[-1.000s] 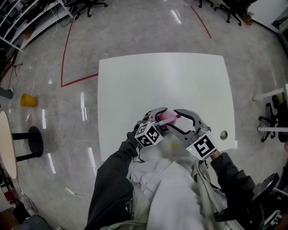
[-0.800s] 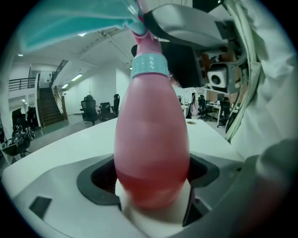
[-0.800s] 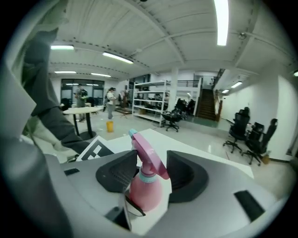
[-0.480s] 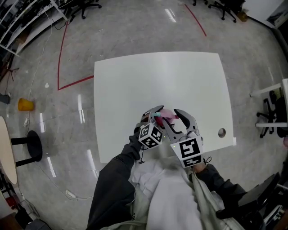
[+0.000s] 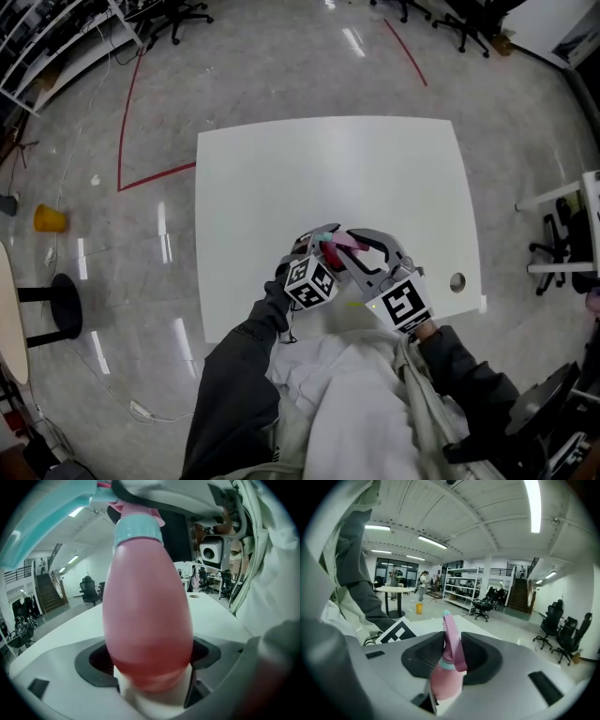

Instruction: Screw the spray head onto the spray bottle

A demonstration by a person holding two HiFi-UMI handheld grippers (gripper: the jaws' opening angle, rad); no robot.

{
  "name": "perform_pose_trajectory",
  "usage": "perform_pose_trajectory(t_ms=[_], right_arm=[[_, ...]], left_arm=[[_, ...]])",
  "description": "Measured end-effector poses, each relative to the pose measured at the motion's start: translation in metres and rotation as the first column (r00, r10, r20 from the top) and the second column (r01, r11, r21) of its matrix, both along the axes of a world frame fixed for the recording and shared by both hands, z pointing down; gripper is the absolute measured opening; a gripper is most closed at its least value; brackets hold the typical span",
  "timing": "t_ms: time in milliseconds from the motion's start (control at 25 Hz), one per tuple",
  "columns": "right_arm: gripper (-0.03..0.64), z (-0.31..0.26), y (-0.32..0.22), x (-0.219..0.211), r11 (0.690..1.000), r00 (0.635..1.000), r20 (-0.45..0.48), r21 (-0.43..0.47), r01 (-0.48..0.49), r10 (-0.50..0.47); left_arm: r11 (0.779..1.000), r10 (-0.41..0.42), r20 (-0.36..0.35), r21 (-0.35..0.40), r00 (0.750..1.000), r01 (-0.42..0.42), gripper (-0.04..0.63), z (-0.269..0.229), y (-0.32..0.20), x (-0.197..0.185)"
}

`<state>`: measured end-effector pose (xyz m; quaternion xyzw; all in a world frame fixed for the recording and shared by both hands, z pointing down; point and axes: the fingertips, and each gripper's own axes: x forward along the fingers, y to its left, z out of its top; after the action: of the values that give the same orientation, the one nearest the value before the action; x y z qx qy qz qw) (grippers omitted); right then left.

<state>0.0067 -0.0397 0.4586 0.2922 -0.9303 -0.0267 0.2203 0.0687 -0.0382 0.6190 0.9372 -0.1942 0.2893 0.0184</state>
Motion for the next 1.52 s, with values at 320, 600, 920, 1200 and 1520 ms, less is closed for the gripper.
perform_pose_trajectory(t_ms=[320,600,920,1200,1520], right_arm=[[0.103,-0.01,0.015,-0.019,0.992,0.998,-0.006,0.11,0.06,-0.06],[0.067,-0.03,-0.012,0.006,0.975,0.999,0.003,0.217,-0.05,0.051],[0.06,-0.015,-0.064,0.056,0.966,0.947,0.222,0.058,-0.252,0.234],[0.164,-0.057,-0.064,0.04,0.936,0.874,0.418,0.129,-0.328,0.248],[0.12,0.008,-0.017,0.167,0.844,0.749,0.4,-0.154,-0.514,0.529]], left_arm=[[1.0,-0.006,-0.055,-0.001,0.998,0.006,0.43,-0.008,0.017,-0.025],[0.969,-0.245,-0.139,-0.014,0.96,0.245,0.43,-0.016,0.015,-0.091],[0.823,-0.543,-0.292,-0.002,0.787,0.568,0.121,-0.075,-0.002,-0.148],[0.766,-0.606,-0.359,-0.025,0.71,0.642,0.006,-0.099,-0.009,-0.188],[0.753,-0.636,-0.383,-0.119,0.67,0.647,0.006,-0.096,0.005,-0.124]])
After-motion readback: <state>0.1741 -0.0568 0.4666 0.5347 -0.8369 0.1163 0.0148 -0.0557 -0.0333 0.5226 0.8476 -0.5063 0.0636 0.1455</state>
